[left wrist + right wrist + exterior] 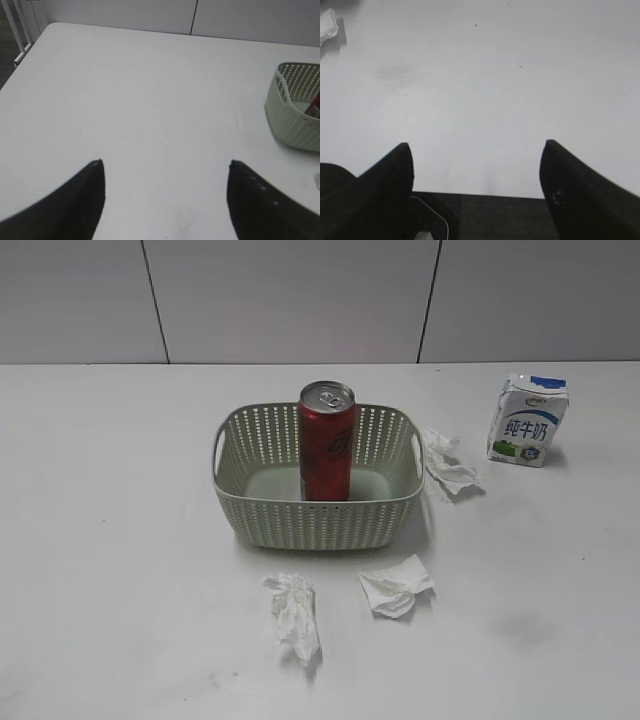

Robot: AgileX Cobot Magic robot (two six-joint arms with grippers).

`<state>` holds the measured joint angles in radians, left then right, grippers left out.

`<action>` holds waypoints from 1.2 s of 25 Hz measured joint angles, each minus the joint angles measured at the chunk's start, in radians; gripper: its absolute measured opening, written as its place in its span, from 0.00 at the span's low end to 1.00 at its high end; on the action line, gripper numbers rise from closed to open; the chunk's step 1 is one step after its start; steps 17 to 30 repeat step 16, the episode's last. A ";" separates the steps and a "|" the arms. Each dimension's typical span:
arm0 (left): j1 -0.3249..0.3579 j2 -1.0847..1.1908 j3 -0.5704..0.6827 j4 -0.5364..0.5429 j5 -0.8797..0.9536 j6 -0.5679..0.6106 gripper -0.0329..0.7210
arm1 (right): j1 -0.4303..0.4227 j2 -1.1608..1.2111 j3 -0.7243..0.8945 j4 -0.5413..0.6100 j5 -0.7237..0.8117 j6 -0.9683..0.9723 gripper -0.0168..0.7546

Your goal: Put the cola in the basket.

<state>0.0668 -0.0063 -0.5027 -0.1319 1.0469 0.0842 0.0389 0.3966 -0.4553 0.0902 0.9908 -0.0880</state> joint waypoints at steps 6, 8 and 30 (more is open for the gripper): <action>0.000 0.000 0.000 0.000 0.000 0.000 0.80 | 0.000 -0.228 0.017 0.001 -0.012 0.000 0.79; 0.000 0.000 0.000 0.000 0.000 0.000 0.80 | 0.000 -0.299 0.024 0.001 -0.026 0.000 0.79; 0.000 0.000 0.000 0.000 0.000 0.000 0.80 | 0.000 -0.401 0.035 0.000 -0.040 0.001 0.79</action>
